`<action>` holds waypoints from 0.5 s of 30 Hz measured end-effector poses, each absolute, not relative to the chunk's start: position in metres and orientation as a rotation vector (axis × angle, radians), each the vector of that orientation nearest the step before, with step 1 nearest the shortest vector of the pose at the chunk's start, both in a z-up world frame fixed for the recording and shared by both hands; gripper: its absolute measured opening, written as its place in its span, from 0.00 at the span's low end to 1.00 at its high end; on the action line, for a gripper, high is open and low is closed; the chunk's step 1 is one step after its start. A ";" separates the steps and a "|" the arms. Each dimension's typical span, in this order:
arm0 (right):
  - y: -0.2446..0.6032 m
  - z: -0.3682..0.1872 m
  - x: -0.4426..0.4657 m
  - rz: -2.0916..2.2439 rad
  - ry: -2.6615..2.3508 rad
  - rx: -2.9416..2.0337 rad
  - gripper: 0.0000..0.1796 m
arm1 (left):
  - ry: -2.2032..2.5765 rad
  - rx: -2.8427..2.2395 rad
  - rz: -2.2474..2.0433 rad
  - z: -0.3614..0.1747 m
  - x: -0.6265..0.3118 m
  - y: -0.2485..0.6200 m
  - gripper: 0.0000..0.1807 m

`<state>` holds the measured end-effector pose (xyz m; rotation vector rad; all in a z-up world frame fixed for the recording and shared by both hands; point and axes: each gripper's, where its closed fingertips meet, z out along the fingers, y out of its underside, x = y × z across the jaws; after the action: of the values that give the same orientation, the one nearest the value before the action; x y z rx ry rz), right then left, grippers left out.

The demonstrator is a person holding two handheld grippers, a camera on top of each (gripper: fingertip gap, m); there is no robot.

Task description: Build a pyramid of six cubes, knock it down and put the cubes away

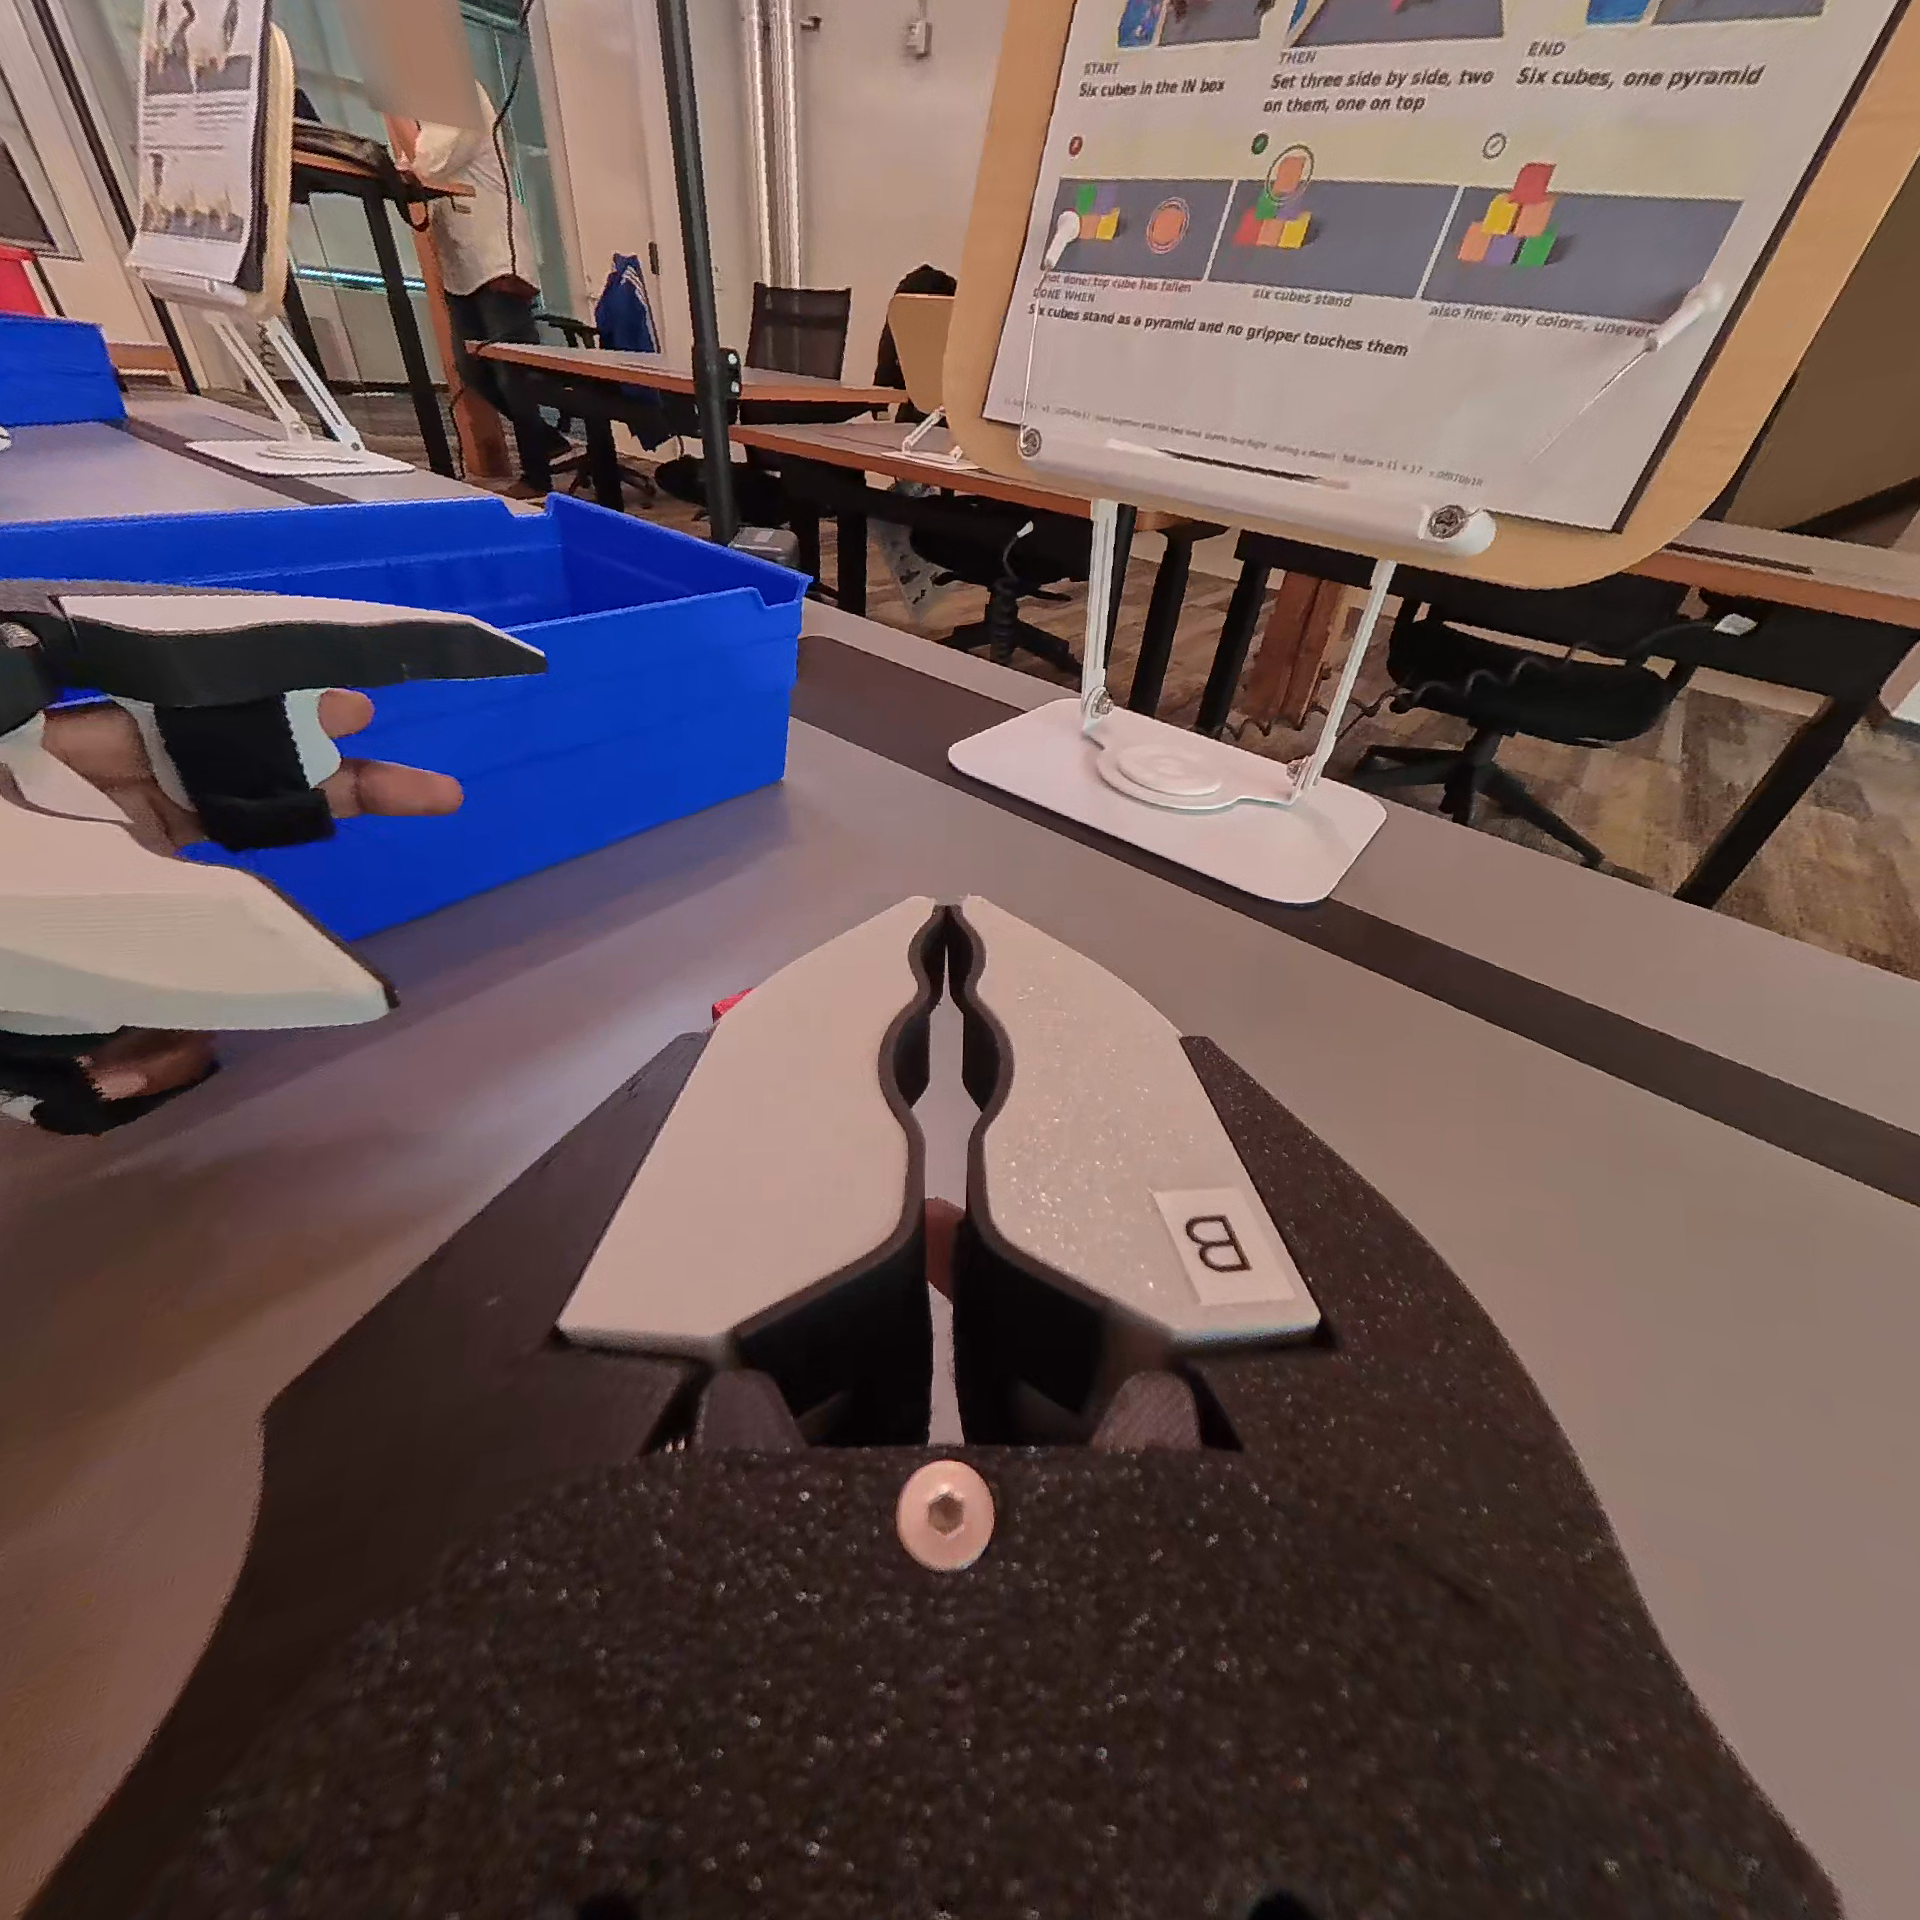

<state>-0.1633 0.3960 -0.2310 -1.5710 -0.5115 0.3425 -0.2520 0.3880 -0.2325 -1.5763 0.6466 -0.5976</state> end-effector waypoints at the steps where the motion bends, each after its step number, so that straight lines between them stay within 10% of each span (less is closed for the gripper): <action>1: 0.396 -0.232 -0.163 0.345 -0.506 -1.578 0.00 | 0.649 -1.574 -0.598 -0.232 -0.251 0.387 0.81; 15: 0.399 -0.242 -0.159 0.377 -0.466 -1.658 0.00 | 0.651 -1.577 -0.598 -0.234 -0.251 0.386 0.80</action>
<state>-0.1588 0.3989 -0.2425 -1.6582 -0.4658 0.3770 -0.2507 0.3865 -0.2338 -1.5766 0.6514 -0.5984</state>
